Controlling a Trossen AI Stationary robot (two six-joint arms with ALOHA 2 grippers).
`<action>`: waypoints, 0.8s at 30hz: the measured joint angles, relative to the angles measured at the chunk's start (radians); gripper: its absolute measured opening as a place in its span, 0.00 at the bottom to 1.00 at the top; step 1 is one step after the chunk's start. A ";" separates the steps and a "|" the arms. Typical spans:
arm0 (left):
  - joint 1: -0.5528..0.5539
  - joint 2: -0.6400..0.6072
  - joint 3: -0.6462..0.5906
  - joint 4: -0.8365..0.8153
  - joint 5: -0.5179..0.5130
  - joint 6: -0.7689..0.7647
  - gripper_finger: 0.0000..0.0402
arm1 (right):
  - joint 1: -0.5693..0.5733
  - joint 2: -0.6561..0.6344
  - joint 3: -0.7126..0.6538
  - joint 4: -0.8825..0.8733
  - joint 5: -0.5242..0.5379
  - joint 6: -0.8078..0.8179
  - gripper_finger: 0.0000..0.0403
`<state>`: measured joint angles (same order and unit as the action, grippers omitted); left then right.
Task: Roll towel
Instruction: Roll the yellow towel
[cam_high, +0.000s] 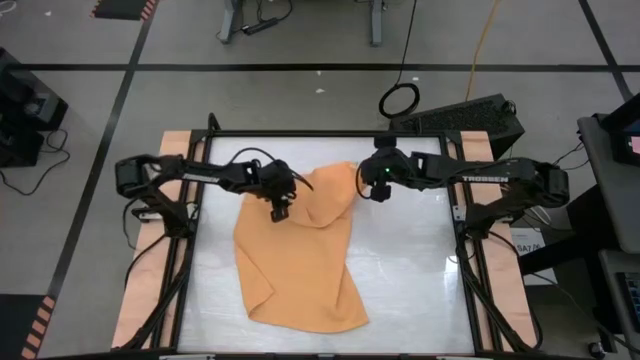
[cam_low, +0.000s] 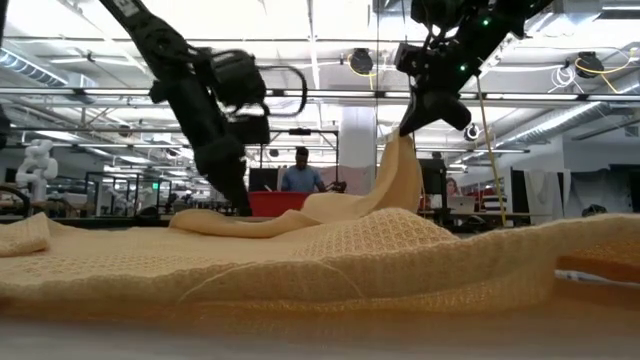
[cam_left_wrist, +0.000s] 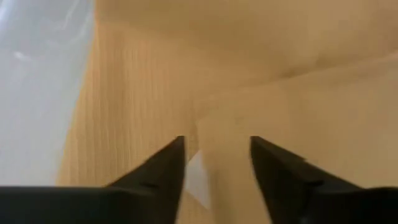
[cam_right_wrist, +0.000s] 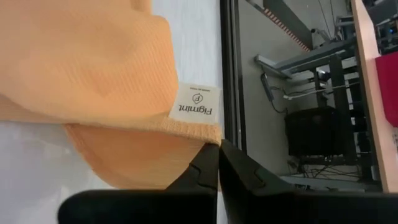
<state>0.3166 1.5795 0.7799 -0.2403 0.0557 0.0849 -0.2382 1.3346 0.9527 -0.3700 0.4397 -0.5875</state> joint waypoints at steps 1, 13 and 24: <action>0.002 0.019 0.000 0.006 -0.002 0.000 0.57 | 0.000 0.000 0.000 0.000 0.000 0.003 0.00; 0.003 0.109 0.002 0.127 -0.007 0.080 0.22 | -0.001 -0.001 0.000 -0.002 0.000 0.029 0.00; 0.004 -0.073 -0.001 0.092 -0.132 0.044 0.05 | -0.001 -0.002 0.000 -0.087 0.002 0.156 0.00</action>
<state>0.3210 1.5068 0.7790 -0.1484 -0.0760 0.1292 -0.2390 1.3331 0.9524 -0.4571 0.4413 -0.4310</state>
